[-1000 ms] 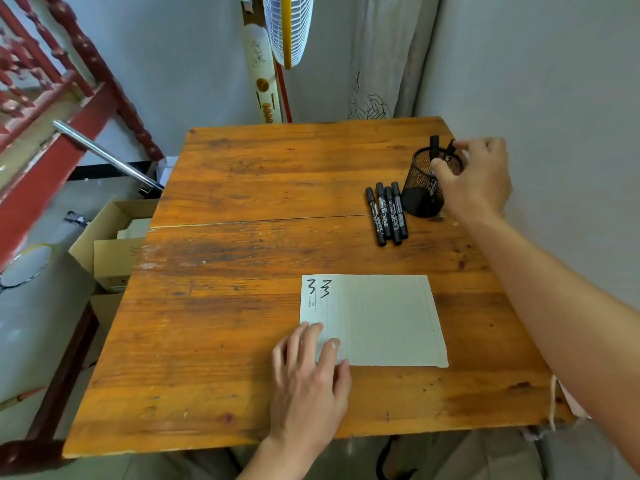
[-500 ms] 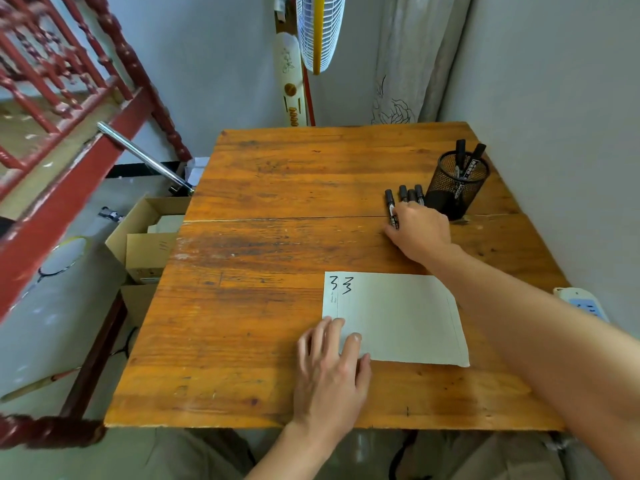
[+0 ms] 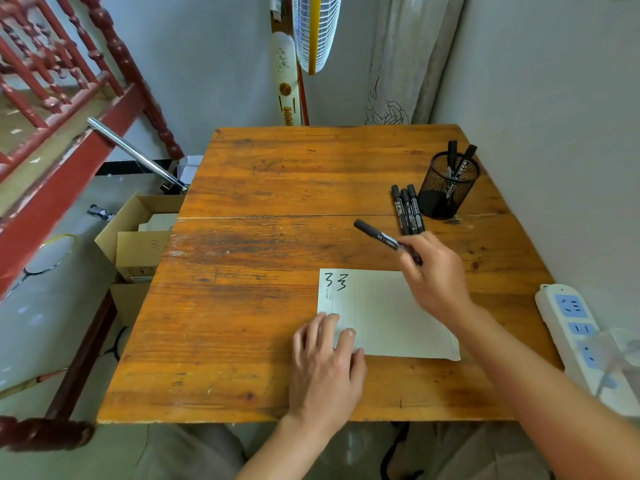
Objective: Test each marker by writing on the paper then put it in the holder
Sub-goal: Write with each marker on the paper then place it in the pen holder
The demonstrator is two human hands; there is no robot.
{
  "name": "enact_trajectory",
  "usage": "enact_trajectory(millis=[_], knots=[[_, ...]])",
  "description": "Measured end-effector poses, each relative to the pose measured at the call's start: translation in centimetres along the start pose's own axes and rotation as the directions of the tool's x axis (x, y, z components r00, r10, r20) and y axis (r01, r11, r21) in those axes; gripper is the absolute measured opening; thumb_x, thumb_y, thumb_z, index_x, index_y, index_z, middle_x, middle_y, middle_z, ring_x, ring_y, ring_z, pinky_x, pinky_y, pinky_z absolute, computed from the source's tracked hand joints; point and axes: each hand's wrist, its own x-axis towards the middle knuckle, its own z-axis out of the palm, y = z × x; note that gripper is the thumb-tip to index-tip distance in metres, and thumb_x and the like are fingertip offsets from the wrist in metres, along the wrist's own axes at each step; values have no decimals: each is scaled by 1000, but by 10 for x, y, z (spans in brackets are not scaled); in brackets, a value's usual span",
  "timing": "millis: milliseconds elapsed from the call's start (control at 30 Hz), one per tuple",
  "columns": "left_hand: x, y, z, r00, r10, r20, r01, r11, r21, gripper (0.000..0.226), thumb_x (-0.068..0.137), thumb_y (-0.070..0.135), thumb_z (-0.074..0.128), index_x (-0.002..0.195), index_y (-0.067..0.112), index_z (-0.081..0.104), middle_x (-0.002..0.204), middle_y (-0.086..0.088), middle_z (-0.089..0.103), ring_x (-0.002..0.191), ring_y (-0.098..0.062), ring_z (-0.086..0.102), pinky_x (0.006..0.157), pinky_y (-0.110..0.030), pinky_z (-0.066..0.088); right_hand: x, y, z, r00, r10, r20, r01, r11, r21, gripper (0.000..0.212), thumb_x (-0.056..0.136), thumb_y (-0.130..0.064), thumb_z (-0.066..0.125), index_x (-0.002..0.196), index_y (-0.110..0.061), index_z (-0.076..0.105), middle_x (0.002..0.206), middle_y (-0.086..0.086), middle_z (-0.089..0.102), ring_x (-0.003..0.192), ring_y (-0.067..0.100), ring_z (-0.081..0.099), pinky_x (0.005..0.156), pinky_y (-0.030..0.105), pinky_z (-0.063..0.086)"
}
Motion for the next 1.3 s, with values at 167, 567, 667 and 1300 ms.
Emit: enact_trajectory(millis=[167, 567, 667, 1300], knots=[[-1, -2, -2, 998, -14, -56, 9, 995, -100, 26, 85, 29, 57, 104, 12, 60, 116, -9, 56, 113, -26, 49, 91, -42, 44, -69, -15, -18, 965, 134, 225, -196, 939, 281, 17, 95, -17, 56, 107, -25, 65, 66, 4, 62, 54, 11, 52, 46, 29, 38], [-13, -11, -7, 979, 171, -109, -196, 932, -304, 25, 95, 25, 44, 107, 8, 57, 91, -1, 57, 86, -14, 51, 69, -31, 48, -103, -41, -19, 837, 321, 442, -544, 561, 624, 14, 87, -14, 68, 78, -3, 68, 57, 7, 58, 47, 17, 46, 43, 21, 37], [-14, -11, -8, 979, 196, -62, -206, 934, -291, 25, 97, 30, 39, 106, 10, 52, 91, -2, 58, 83, -14, 55, 66, -31, 51, -103, -51, -10, 861, 311, 401, -506, 598, 622, 24, 88, -20, 69, 72, -5, 60, 56, 7, 64, 42, 19, 48, 45, 25, 41], [-13, 5, -40, 929, 196, 314, 80, 722, -687, 39, 97, 51, 29, 71, 26, 41, 60, 11, 40, 55, -6, 34, 52, -31, 29, -103, -48, -14, 818, 349, 458, -566, 340, 751, 46, 90, 4, 54, 50, -15, 43, 44, 4, 42, 32, 10, 39, 33, 17, 25]])
